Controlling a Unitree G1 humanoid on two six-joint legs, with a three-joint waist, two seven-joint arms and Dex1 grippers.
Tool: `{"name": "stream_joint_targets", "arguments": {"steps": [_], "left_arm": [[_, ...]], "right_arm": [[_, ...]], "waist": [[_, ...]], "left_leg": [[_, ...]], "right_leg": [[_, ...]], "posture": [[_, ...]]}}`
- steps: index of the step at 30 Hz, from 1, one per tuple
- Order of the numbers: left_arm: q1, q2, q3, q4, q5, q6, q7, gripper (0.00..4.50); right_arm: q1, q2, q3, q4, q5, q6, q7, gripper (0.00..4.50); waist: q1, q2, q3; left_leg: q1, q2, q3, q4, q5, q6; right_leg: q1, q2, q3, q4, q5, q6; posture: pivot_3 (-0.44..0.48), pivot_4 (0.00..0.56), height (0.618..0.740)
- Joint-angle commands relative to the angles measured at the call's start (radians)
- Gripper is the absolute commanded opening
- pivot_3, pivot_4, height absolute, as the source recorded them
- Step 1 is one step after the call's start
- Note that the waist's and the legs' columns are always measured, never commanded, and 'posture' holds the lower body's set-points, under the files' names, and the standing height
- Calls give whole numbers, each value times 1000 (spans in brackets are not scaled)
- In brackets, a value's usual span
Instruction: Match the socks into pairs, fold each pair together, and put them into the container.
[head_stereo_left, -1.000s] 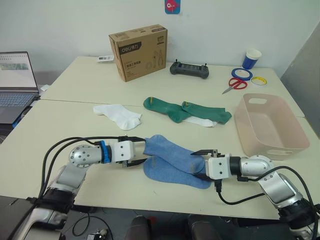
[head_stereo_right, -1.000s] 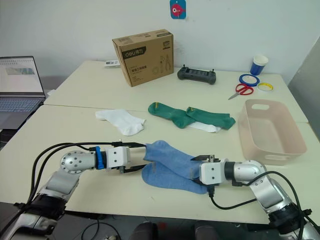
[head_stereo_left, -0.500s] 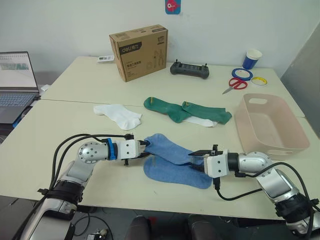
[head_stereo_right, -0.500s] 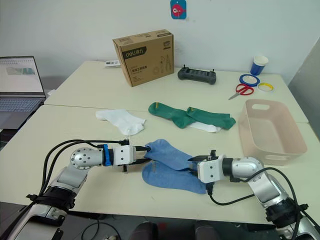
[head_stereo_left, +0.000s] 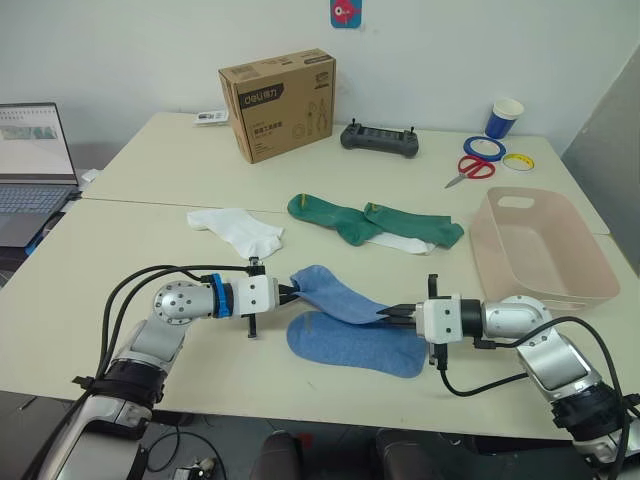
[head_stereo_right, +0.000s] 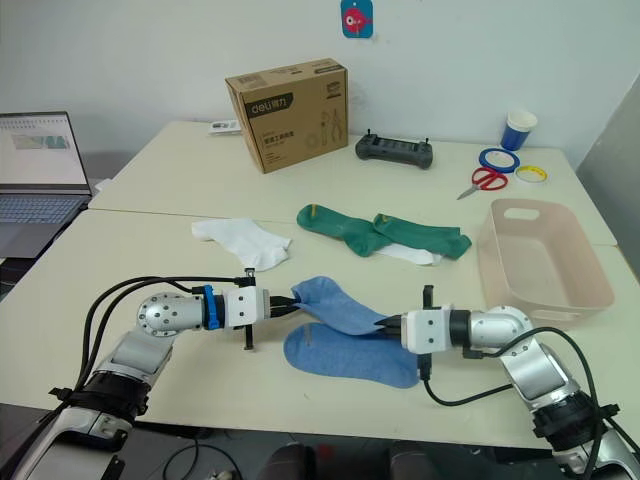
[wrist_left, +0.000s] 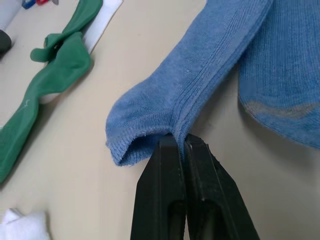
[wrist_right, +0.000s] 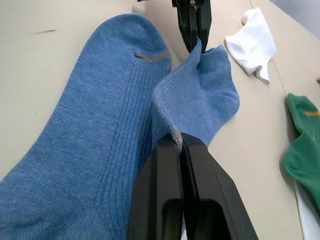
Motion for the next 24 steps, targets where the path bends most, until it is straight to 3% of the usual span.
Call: {"name": "stream_joint_targets", "arguments": {"steps": [1,3,6,12,18,24], "left_arm": [[-4,68,54,-158,-116,82,-82,0],[12,113,67,-256,-193,185,-138,0],[56,231,83,-469,-367,473,-243,0],[49,385,92,-664,-609,913,-329,0],[-12,317,60,-647,-539,902,-300,0],[-78,246,63,-589,-478,868,-273,0]], "right_arm": [[1,-36,-70,-124,193,183,68,11],[9,-44,-105,-190,317,336,66,11],[36,-88,-156,-283,497,558,77,11],[85,-167,-202,-379,656,773,87,11],[105,-152,-207,-388,620,746,53,11],[74,-145,-218,-304,509,594,80,11]], "waist": [[-1,0,0],[-1,0,0],[-3,0,0],[-4,0,0],[-3,0,0],[-2,0,0]], "left_leg": [[0,0,0,0,0,0],[0,1,-1,0,0,0],[0,1,-2,-1,0,0],[0,1,-2,0,0,0],[0,0,-2,0,0,0],[-1,0,-3,0,0,0]], "right_leg": [[0,0,0,0,0,0],[0,0,-1,0,0,0],[0,0,-1,0,0,-1],[0,0,-2,0,-3,3],[0,0,-2,0,-6,-1],[-1,1,-3,0,-4,3]], "posture": [[0,150,740],[0,150,740],[0,150,740],[0,150,740],[0,150,740],[0,150,740]]}}
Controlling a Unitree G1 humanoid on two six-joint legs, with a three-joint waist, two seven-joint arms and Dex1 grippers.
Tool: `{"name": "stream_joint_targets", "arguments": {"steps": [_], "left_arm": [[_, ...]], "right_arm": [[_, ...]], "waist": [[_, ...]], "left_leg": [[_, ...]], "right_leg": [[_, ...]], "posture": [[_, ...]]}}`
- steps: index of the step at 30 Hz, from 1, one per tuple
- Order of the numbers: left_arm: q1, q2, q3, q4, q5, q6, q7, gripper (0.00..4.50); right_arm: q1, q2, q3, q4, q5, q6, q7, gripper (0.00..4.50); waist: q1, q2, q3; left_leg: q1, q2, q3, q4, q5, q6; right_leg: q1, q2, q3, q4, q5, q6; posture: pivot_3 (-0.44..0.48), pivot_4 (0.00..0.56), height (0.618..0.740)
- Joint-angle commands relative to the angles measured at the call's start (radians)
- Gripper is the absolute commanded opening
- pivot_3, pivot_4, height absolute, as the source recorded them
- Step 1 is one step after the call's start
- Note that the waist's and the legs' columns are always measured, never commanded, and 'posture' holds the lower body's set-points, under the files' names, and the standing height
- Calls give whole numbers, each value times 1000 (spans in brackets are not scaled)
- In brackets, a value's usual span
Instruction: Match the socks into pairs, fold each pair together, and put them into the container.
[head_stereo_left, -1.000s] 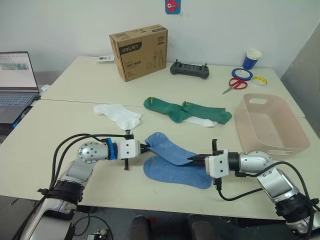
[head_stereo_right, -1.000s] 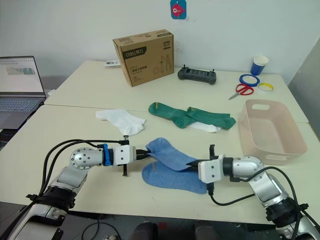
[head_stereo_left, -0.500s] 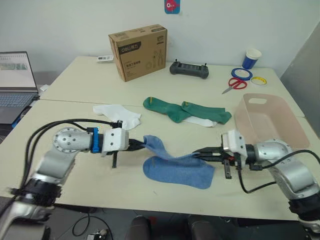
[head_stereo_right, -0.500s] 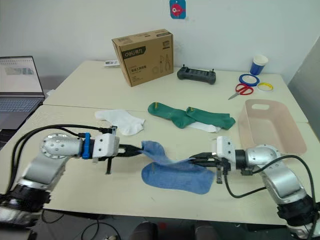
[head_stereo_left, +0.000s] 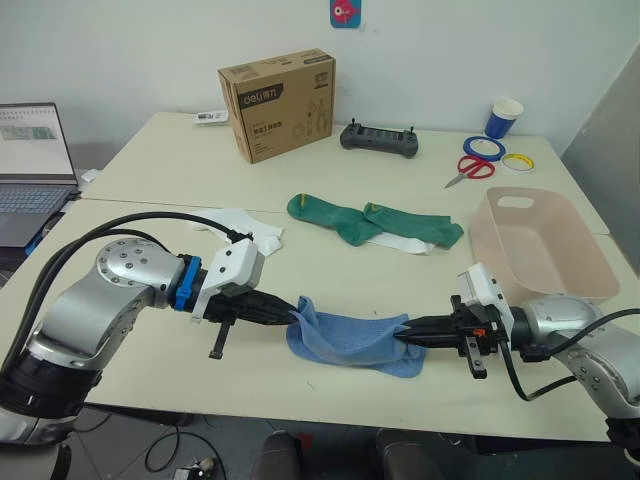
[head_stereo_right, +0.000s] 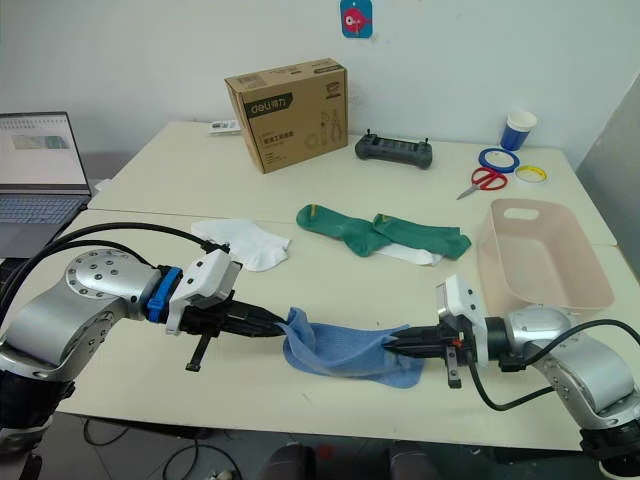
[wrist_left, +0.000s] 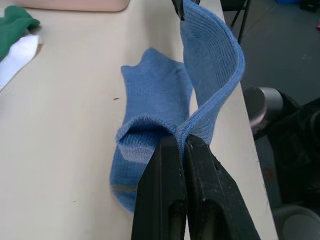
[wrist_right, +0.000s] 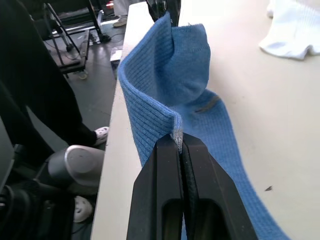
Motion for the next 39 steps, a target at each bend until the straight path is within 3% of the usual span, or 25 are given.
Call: {"name": "stream_joint_targets", "arguments": {"steps": [1,6,11,14,17,22,25,27,30,34,37,39], "left_arm": [[-35,-28,6,-11,29,-19,35,0],[45,-29,19,-178,-34,111,97,0],[36,-38,32,-207,40,113,198,0],[30,-42,14,-237,69,138,253,0],[67,-76,-17,-363,44,265,362,0],[137,-111,-178,-431,271,298,576,0],[160,-168,-162,-481,195,384,595,0],[157,-171,-151,-484,173,398,576,454],[150,-207,-45,-487,-25,497,512,1194],[232,-122,78,-516,-152,534,432,2558],[359,-136,221,-455,-211,511,449,3603],[376,-129,227,-410,-182,458,443,4273]], "right_arm": [[-35,-14,-27,58,-98,-145,36,11],[-101,21,3,242,-282,-421,50,11],[-255,148,26,466,-430,-718,-20,11],[-294,183,43,540,-463,-792,-17,11],[-313,230,68,604,-508,-853,-45,11],[-238,226,92,589,-532,-889,-47,11],[-164,185,89,521,-499,-843,-17,11],[-135,163,85,478,-464,-793,8,485],[-104,94,69,393,-408,-698,72,1300],[-77,29,44,340,-355,-595,100,2816],[-100,10,11,415,-387,-576,62,3937],[-140,-22,-8,441,-355,-517,104,4500]], "waist": [[0,0,0],[-4,0,0],[-9,1,1],[-9,1,1],[-6,1,1],[1,1,1],[6,1,1],[4,1,1],[-3,2,1],[-13,2,1],[-19,3,1],[-18,2,1]], "left_leg": [[0,0,0,0,0,0],[0,0,2,0,0,0],[1,1,1,0,0,0],[1,0,1,0,0,0],[0,0,1,1,0,0],[0,-1,1,0,0,0],[0,-1,0,0,0,0],[0,-1,1,1,0,0],[1,-1,1,1,0,0],[3,0,1,0,0,0],[4,0,1,-1,0,0],[4,0,0,0,0,0]], "right_leg": [[0,0,1,0,0,0],[0,0,3,-1,0,1],[-1,1,2,1,1,0],[0,1,2,1,1,0],[0,0,3,0,1,0],[1,-1,2,0,2,-2],[1,-1,2,0,2,-3],[1,-1,2,0,2,-3],[1,-1,3,1,2,1],[2,0,3,1,2,1],[2,0,4,1,0,-1],[2,0,2,1,0,-1]], "posture": [[0,150,740],[0,150,740],[0,150,740],[0,150,740],[0,150,740],[0,150,740],[0,150,740],[0,150,740],[0,150,740],[0,150,740],[0,150,740],[0,150,740]]}}
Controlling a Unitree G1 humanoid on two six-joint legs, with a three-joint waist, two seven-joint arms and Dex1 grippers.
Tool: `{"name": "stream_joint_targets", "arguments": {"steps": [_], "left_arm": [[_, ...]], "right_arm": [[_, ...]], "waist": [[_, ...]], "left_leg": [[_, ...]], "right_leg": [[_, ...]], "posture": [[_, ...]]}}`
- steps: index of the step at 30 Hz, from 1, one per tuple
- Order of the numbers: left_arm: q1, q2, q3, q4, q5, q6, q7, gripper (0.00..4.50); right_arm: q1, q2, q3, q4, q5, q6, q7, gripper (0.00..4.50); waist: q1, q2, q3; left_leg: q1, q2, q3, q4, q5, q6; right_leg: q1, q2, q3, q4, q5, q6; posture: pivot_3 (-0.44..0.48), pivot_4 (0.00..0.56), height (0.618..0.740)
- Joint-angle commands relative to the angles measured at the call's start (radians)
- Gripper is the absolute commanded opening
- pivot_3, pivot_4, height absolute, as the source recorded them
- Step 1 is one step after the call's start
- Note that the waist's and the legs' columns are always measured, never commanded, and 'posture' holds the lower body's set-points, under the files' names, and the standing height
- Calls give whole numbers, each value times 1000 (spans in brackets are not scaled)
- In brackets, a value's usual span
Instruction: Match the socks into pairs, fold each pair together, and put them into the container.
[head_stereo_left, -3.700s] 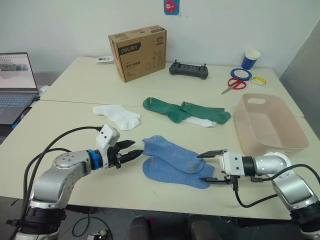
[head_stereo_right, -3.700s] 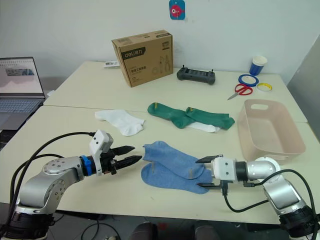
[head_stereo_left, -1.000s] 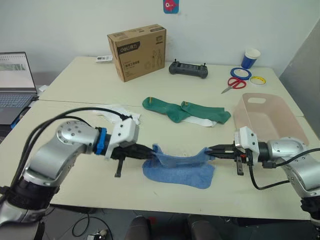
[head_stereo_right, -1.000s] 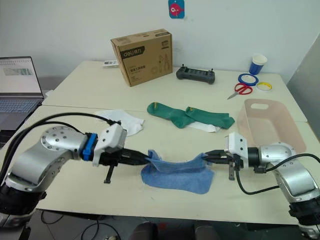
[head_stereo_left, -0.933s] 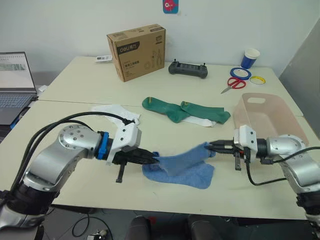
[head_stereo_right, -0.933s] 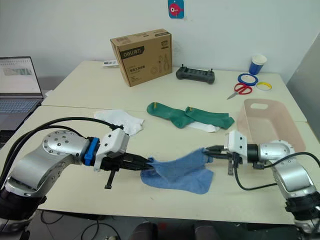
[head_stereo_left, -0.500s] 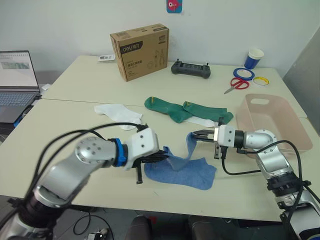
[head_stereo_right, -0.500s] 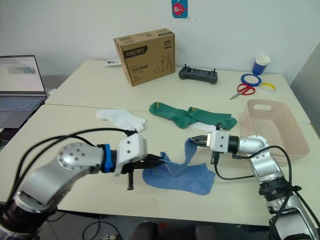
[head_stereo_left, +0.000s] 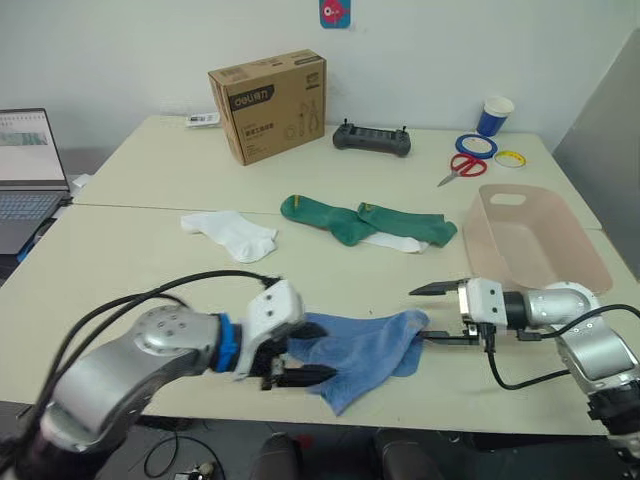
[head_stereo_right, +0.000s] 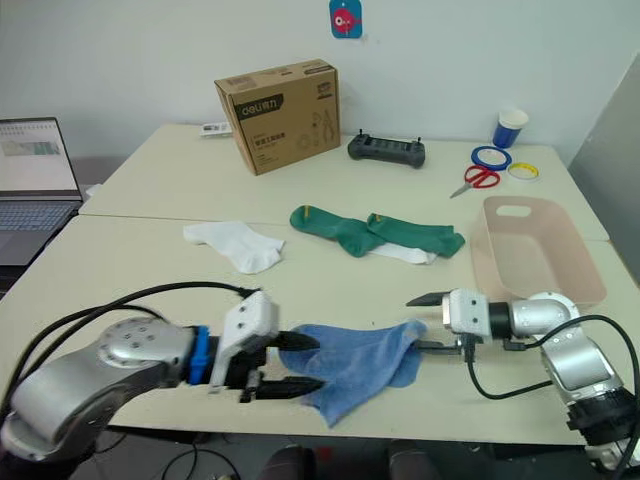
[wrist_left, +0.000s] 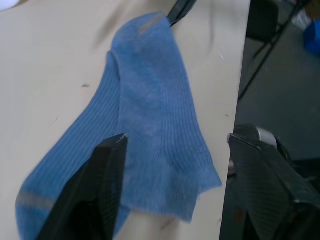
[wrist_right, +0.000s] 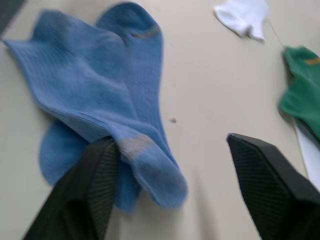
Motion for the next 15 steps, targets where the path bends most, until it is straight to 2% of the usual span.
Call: {"name": "stream_joint_targets", "arguments": {"steps": [1,2,6,9,15], "left_arm": [[7,36,36,47,29,-98,-35,4463],[8,60,32,56,48,-128,-58,4463],[-47,61,61,105,-16,-106,-57,4463],[-47,86,42,130,14,-145,-88,4463],[-179,30,-132,236,129,-262,-115,4463]], "right_arm": [[-75,-73,-70,-2,84,123,73,4500],[-84,-95,-79,-13,110,162,102,4500],[-49,-132,-83,-45,100,185,113,4500],[-43,-155,-107,-79,123,268,109,4500],[19,-171,-142,-207,234,663,-2,4500]], "waist": [[2,0,1],[3,1,1],[9,-1,0],[10,0,1],[18,1,1]], "left_leg": [[0,0,0,1,0,0],[0,-1,1,1,0,0],[0,-1,2,1,0,0],[-1,-1,2,0,0,0],[-1,-1,1,-1,0,0]], "right_leg": [[0,0,0,0,0,0],[0,-1,1,0,0,0],[1,-1,1,-2,-2,-4],[0,-1,1,-2,-1,-1],[-1,0,0,-1,-1,0]], "posture": [[0,150,740],[0,150,740],[0,150,740],[0,150,740],[0,150,740]]}}
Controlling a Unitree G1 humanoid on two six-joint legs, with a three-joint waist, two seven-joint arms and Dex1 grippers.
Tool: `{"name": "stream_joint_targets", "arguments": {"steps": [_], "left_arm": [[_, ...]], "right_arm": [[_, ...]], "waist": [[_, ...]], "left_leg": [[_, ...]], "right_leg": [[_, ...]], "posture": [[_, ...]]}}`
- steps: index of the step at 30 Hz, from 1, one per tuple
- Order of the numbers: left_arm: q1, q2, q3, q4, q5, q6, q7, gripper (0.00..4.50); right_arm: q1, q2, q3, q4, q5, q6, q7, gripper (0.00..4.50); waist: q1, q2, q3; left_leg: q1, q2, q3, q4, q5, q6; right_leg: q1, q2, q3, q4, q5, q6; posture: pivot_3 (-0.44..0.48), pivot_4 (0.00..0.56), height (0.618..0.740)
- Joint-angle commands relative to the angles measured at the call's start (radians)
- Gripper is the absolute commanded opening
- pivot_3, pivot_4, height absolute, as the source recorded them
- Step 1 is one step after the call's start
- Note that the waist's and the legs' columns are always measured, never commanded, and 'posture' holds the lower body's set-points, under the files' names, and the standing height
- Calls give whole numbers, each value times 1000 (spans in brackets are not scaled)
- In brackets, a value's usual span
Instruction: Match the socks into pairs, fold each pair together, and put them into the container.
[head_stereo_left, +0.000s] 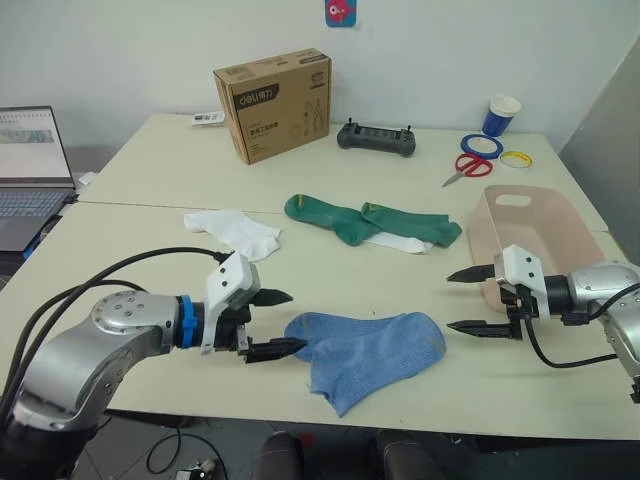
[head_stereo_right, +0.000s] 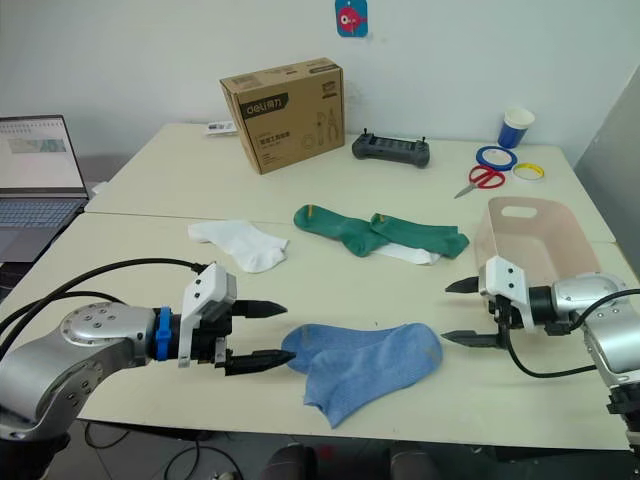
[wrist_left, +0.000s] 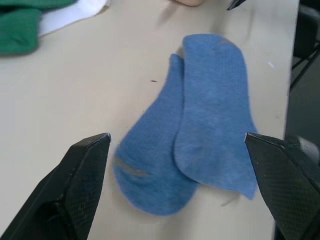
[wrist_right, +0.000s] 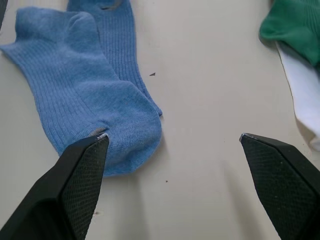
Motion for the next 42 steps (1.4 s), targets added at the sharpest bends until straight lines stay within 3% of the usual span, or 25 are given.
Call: {"name": "stream_joint_targets", "arguments": {"steps": [1,5,11,15,19,26,29,36,42], "left_arm": [[-59,-30,-105,23,53,-64,-42,4463],[-105,-47,-250,96,160,-155,-109,4463],[-163,-107,-369,231,266,-237,-160,4463],[-187,-141,-411,282,302,-271,-205,3518],[-204,-159,-406,297,310,-277,-228,2281],[-210,-161,-391,289,305,-266,-240,67],[-201,-159,-377,273,286,-253,-242,0],[-168,-156,-324,203,233,-160,-208,0],[-81,-172,-158,28,0,123,-100,0]], "right_arm": [[60,5,-58,-129,102,242,-97,4500],[139,37,-92,-238,180,463,-224,4500],[176,105,-167,-312,325,769,-371,4500],[183,148,-201,-342,382,865,-435,4500],[159,188,-229,-327,414,888,-477,3569],[133,174,-243,-304,437,874,-477,1085],[115,160,-240,-291,441,864,-475,31],[21,128,-222,-261,479,866,-437,31],[-148,192,-119,-192,461,857,-450,31]], "waist": [[3,0,0],[3,0,0],[1,0,0],[2,0,0],[1,0,0],[1,0,0],[1,0,0],[-1,0,0],[-12,0,0]], "left_leg": [[0,0,0,0,0,0],[-2,-1,0,1,0,0],[-2,0,0,1,0,0],[-3,-1,0,1,0,0],[-3,0,0,1,0,0],[-3,0,0,1,0,0],[-3,0,0,1,0,0],[-3,0,0,1,0,0],[-4,0,-1,0,0,1]], "right_leg": [[0,0,0,0,0,0],[-1,0,1,-1,0,1],[-1,0,1,-1,1,2],[-1,0,1,-1,1,2],[-1,0,1,-1,1,2],[-1,0,1,-1,1,3],[-1,0,1,-1,1,3],[-1,0,1,-1,1,3],[-2,1,1,-1,1,3]], "posture": [[0,150,740],[0,150,740],[0,150,740],[0,150,740],[0,150,740],[0,150,740],[0,150,740],[0,150,740],[0,150,740]]}}
